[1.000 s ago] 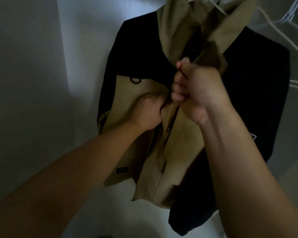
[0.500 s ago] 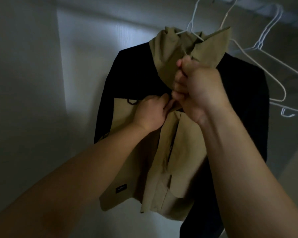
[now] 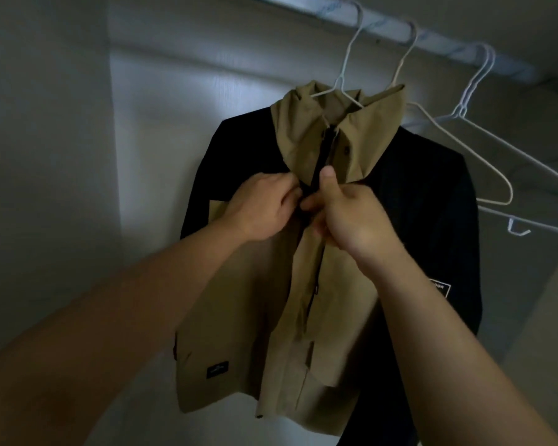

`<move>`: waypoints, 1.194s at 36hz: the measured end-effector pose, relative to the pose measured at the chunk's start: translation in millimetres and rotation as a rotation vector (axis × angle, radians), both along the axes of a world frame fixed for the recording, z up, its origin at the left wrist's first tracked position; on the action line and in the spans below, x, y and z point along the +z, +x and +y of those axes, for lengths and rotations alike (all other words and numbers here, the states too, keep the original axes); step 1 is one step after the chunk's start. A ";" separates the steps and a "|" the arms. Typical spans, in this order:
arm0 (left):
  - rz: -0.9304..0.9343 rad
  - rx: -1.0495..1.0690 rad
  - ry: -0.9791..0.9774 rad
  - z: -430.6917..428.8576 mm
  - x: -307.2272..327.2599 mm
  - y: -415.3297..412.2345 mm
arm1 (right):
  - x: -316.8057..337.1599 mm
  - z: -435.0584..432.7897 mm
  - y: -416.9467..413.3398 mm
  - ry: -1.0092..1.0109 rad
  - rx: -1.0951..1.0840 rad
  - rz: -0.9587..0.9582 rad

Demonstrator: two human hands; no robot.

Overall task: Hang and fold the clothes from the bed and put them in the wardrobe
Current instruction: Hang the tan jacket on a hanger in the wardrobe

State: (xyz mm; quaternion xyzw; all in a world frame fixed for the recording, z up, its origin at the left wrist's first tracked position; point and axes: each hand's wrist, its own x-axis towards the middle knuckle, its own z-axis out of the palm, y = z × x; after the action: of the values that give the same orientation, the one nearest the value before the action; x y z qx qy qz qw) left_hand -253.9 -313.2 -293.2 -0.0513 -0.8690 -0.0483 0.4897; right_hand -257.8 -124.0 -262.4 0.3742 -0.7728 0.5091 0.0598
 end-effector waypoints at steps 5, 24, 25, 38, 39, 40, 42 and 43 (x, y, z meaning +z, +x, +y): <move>0.164 -0.025 0.038 -12.3 42.2 5.9 | -9.1 4.8 -16.4 -0.051 -0.299 0.334; -0.144 -0.069 -0.305 -14.0 116.2 19.0 | 52.6 -4.7 -49.2 0.056 0.017 1.085; -0.151 -0.069 -0.283 -13.9 117.3 19.1 | 53.9 -5.1 -50.7 0.060 0.035 1.103; -0.363 -0.133 -0.053 -18.3 146.8 27.2 | 66.7 6.1 -59.8 0.189 -0.074 1.346; -0.370 -0.121 -0.061 -17.6 148.0 27.5 | 67.6 6.0 -60.8 0.191 -0.075 1.349; -0.376 -0.115 -0.056 -17.0 148.6 27.5 | 68.6 5.7 -61.5 0.190 -0.079 1.353; -0.383 -0.123 -0.024 -15.5 149.2 28.0 | 70.1 5.3 -62.5 0.174 -0.094 1.368; -0.384 -0.128 -0.009 -14.7 149.2 28.5 | 70.8 5.1 -62.8 0.162 -0.104 1.374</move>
State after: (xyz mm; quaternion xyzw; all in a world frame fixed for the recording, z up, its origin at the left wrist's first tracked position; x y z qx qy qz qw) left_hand -225.5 -328.0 -144.0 -0.0985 -0.9416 -0.0842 0.3109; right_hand -320.7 -118.9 -191.7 0.5776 -0.6121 0.0939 0.5318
